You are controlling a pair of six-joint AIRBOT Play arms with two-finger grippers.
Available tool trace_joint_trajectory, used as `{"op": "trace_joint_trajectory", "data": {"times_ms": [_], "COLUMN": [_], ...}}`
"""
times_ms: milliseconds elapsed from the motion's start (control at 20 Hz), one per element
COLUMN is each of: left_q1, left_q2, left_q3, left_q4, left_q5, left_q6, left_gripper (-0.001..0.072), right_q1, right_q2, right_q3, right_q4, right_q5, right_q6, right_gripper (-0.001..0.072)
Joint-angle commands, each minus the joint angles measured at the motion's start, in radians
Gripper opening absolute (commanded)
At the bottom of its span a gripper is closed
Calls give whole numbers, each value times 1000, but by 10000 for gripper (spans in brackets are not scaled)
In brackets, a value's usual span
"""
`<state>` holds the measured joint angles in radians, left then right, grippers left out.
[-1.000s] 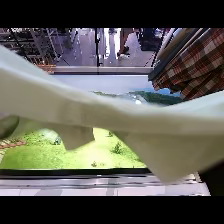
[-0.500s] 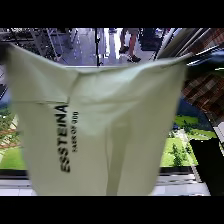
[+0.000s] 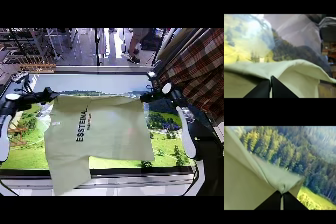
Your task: Fold the clothes and pants, and hang the long-sleeved shirts on hangers.
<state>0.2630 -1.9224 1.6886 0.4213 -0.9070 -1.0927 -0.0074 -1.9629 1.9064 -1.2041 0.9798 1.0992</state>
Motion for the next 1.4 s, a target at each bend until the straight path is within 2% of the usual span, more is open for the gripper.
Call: {"op": "trace_joint_trajectory", "data": {"times_ms": [0,200,400,550,850,900,950,1000,1100,1150,1250,1350], "left_q1": [3,82,145,141,121,121,130,146,190,210,224,224], "left_q2": [-48,-40,-40,-43,-43,-42,-38,-26,11,41,134,264], "left_q3": [2,2,2,1,2,2,3,3,2,-3,-88,-283], "left_q4": [13,23,239,385,394,394,393,394,411,468,638,708], "left_q5": [8,-236,-486,-534,-522,-518,-525,-547,-609,-644,-655,-601], "left_q6": [0,-45,-167,-219,-219,-212,-212,-212,-218,-242,-280,-259], "left_gripper": [5,5,5,5,8,83,335,458,456,424,397,399], "right_q1": [1,-9,-30,-23,23,23,16,-3,-72,-119,-221,-299], "right_q2": [-51,-4,19,15,10,10,15,23,46,69,159,276], "right_q3": [2,4,1,-36,-123,-122,-122,-122,-134,-169,-339,-571], "right_q4": [-1,-49,-111,-105,-81,-80,-81,-79,-42,17,162,203], "right_q5": [-13,218,434,476,503,523,556,612,715,725,669,568], "right_q6": [34,39,49,61,61,62,64,65,96,124,142,109], "right_gripper": [18,18,18,19,24,110,303,369,369,369,369,387]}}
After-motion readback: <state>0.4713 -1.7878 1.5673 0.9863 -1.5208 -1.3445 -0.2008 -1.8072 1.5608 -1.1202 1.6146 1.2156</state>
